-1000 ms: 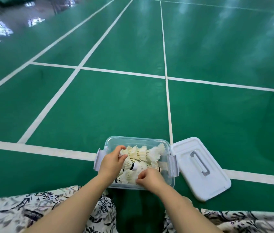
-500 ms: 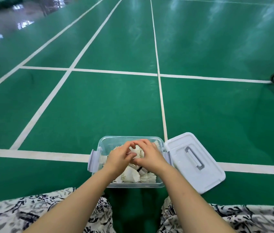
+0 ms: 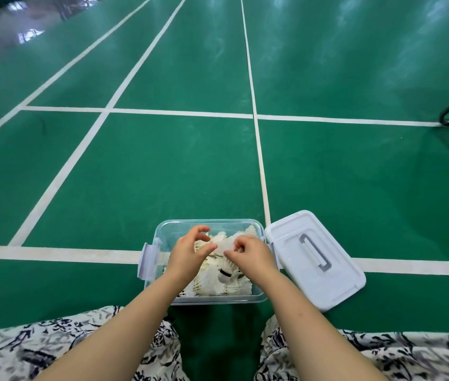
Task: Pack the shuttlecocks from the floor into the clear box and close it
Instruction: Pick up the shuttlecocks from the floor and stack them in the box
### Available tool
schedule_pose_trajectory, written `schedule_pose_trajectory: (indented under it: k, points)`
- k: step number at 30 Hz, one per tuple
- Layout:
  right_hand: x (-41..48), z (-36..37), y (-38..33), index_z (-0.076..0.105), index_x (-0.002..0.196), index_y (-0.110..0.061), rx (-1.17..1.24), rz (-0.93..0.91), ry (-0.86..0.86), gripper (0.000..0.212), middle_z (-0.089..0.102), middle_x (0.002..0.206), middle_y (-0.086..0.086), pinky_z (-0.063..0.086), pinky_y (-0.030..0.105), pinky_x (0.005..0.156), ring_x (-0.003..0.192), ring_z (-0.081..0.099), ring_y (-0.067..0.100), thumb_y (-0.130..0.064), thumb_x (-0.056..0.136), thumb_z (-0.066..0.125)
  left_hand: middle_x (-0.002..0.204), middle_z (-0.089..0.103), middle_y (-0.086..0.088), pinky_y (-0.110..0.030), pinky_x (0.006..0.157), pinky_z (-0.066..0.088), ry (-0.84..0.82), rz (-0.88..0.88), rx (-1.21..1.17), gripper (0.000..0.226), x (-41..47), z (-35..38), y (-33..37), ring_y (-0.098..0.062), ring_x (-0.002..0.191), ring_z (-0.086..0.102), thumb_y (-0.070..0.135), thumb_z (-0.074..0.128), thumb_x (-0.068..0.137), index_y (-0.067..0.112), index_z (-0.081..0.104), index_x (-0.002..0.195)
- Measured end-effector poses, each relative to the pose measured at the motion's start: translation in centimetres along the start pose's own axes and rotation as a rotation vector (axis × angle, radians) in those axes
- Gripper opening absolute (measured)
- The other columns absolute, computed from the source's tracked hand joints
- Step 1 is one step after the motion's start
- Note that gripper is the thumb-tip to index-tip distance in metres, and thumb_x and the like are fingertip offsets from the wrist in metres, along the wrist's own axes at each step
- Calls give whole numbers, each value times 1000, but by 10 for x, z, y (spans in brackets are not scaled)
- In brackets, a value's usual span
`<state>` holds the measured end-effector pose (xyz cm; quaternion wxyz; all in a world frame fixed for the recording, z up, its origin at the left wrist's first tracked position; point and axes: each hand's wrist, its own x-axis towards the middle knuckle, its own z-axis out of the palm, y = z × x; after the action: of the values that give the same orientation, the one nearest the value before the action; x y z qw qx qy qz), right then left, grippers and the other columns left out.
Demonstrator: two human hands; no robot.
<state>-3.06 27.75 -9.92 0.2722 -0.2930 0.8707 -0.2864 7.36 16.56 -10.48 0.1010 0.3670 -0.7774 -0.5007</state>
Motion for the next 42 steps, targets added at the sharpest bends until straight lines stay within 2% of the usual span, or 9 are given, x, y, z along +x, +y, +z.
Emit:
schedule_pose_trajectory:
  k: [5, 13, 16, 19, 23, 28, 31, 35, 42]
  points:
    - [-5, 13, 7, 41, 60, -24, -47, 120, -78, 32, 48, 64, -7, 31, 25, 51, 72, 50, 20, -38, 86, 53, 100, 60, 6, -37, 81, 48, 21, -58, 5, 29, -1, -2, -6, -21, 93, 58, 25, 63, 85, 26, 53, 112]
    - [-13, 46, 15, 64, 78, -15, -136, 154, -312, 25, 67, 91, 10, 37, 27, 63, 83, 57, 24, -33, 88, 51, 98, 60, 8, -33, 86, 46, 1, -66, 43, 32, 0, 6, -10, -16, 97, 57, 26, 63, 85, 24, 53, 115]
    - [-8, 42, 17, 52, 59, -19, -123, 175, -303, 36, 60, 75, 2, 37, 28, 58, 77, 55, 22, -44, 85, 54, 97, 61, 7, -36, 87, 47, 9, -80, 33, 26, 3, 10, -9, -17, 96, 58, 26, 63, 85, 28, 53, 109]
    - [1, 27, 13, 56, 69, -21, 0, 185, -186, 39, 62, 76, 1, 42, 30, 65, 79, 59, 23, -55, 85, 49, 89, 62, 6, -35, 84, 46, 54, -84, 10, 18, 9, 18, -3, -19, 91, 59, 23, 61, 87, 26, 55, 104]
    - [26, -3, 5, 48, 63, -20, 165, 168, 42, 35, 57, 73, 1, 35, 29, 57, 76, 54, 24, -41, 91, 44, 79, 61, 7, -33, 77, 46, 112, -75, 1, 7, 32, 34, 18, -21, 83, 59, 23, 58, 88, 24, 58, 95]
    - [79, -40, 12, 54, 74, -15, 242, 152, 158, 29, 58, 80, 4, 35, 28, 66, 78, 50, 24, -34, 94, 44, 74, 63, 2, -44, 86, 51, 105, 5, -56, 9, 81, 56, 56, -26, 81, 63, 25, 59, 83, 30, 56, 76]
    - [117, -55, 30, 62, 83, -12, 232, 189, 157, 30, 60, 83, 5, 35, 28, 66, 80, 51, 25, -34, 93, 45, 66, 59, 8, -45, 83, 51, 91, 35, -56, 20, 118, 64, 68, -24, 72, 59, 23, 57, 84, 33, 53, 67]
    - [164, -57, 64, 54, 74, -18, 126, 245, 49, 25, 60, 88, 4, 35, 27, 69, 83, 50, 24, -35, 92, 48, 66, 58, 8, -34, 79, 48, 52, 40, 6, 27, 167, 71, 61, -19, 65, 58, 16, 53, 90, 32, 52, 68]
    - [199, -22, 114, 57, 66, -13, -20, 430, -118, 44, 58, 69, 3, 39, 28, 60, 77, 56, 26, -53, 85, 51, 63, 59, 8, -27, 67, 44, -82, -65, 11, 27, 231, 101, 22, 2, 52, 55, 19, 53, 90, 29, 53, 65]
